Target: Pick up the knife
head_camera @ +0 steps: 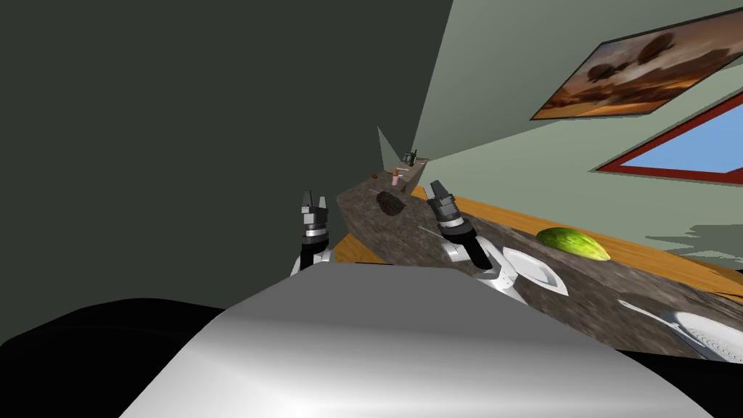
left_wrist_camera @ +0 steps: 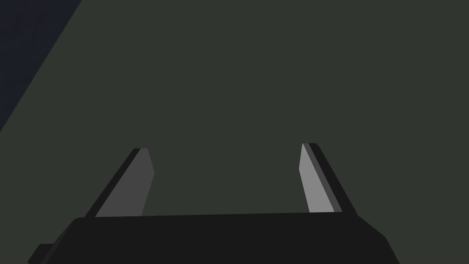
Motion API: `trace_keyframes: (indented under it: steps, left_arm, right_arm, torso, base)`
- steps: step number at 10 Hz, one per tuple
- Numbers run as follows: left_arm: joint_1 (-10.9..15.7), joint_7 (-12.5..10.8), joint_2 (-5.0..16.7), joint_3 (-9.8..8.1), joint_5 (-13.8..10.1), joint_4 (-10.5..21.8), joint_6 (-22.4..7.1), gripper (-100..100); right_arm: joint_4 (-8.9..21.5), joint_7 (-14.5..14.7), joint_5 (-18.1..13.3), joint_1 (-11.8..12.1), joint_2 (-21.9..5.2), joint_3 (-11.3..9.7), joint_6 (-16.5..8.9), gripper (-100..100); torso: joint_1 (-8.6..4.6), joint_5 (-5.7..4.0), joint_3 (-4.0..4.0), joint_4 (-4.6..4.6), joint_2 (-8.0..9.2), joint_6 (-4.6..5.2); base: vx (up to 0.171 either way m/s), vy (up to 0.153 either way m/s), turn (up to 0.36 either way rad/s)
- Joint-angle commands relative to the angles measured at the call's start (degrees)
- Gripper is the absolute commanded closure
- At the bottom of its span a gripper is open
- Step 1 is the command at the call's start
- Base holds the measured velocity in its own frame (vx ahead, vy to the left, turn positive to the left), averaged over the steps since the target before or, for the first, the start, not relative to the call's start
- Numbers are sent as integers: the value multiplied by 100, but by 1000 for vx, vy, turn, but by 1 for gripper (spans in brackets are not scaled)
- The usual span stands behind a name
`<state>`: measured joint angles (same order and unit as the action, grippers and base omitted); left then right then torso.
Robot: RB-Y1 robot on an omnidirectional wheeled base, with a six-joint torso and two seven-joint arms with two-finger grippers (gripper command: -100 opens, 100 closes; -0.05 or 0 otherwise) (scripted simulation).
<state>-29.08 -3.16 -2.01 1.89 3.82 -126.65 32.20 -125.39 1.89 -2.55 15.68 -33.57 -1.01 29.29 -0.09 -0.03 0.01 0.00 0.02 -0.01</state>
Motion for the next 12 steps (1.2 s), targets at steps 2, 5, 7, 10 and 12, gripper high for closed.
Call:
trace_keyframes:
  steps: [2, 5, 7, 10, 12]
  left_arm:
    - [-1, 0, 0, 0, 0, 0, 0, 0]
    - [0, 0, 0, 0, 0, 0, 0, 0]
    - [0, 0, 0, 0, 0, 0, 0, 0]
    - [-1, 0, 0, -1, 0, 0, 0, 0]
    - [-1, 0, 0, -1, 0, 0, 0, 0]
  right_arm:
    - [189, 14, -165, 3, -429, -161, 102, -100]
    - [345, 16, -280, -8, -936, -288, 157, -100]
    - [513, 17, -399, -4, -1276, -427, 214, -100]
    - [879, 14, -645, 38, -1788, -732, 338, -100]
    - [1075, 11, -770, 74, -2173, -894, 404, -100]
  torso:
    - [1, 0, 0, 0, -1, 5]
    - [-2, -1, -1, 0, -1, 1]
    - [-2, -1, 0, 0, -1, 2]
    - [-1, -1, -1, 0, -2, 6]
    - [-1, -1, -1, 0, -3, 6]
  base:
    - [-17, -16, 137]
    - [-19, -21, 131]
    - [-18, -21, 137]
    - [-16, -19, 143]
    - [-13, -18, 135]
